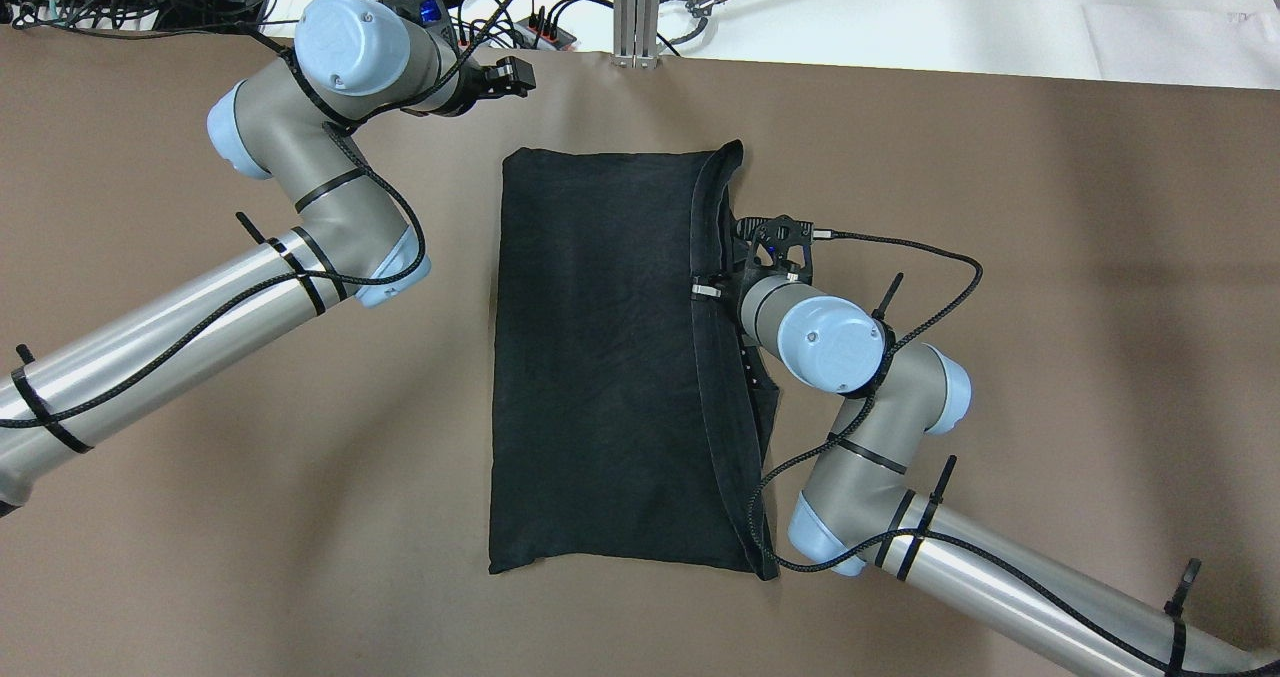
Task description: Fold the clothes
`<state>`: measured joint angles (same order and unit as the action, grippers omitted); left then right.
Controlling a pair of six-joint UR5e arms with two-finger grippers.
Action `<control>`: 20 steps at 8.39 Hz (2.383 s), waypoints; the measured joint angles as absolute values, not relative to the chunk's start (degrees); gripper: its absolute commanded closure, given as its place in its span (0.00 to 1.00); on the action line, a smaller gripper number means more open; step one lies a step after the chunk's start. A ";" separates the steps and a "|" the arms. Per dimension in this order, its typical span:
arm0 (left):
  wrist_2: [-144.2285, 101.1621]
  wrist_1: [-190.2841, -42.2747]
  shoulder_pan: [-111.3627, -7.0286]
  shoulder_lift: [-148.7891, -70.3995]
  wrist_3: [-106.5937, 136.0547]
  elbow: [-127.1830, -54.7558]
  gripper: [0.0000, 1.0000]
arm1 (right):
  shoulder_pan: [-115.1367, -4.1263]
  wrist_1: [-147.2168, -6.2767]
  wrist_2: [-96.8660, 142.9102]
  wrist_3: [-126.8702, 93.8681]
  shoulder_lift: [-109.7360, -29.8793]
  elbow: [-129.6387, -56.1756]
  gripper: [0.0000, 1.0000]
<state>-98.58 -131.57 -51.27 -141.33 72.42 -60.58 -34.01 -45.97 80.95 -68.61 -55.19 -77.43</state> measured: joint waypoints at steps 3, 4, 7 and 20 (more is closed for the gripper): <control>-98.53 -131.57 -51.23 -141.36 72.43 -60.38 0.06 | -35.26 -45.98 82.88 -68.24 -55.90 -77.91 1.00; -98.53 -131.57 -51.20 -141.39 72.51 -60.38 0.06 | -36.82 -45.97 85.02 -67.73 -57.70 -78.85 1.00; -98.53 -131.57 -51.16 -141.41 72.59 -60.38 0.06 | -40.36 -45.78 89.33 -64.71 -63.38 -81.40 0.53; -98.44 -131.49 -51.07 -141.42 72.33 -60.11 0.06 | -39.64 -60.97 81.36 -69.94 -45.17 -70.43 0.11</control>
<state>-98.44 -131.49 -51.07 -141.42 72.33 -60.11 -39.64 -60.97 81.36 -69.94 -45.17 -70.43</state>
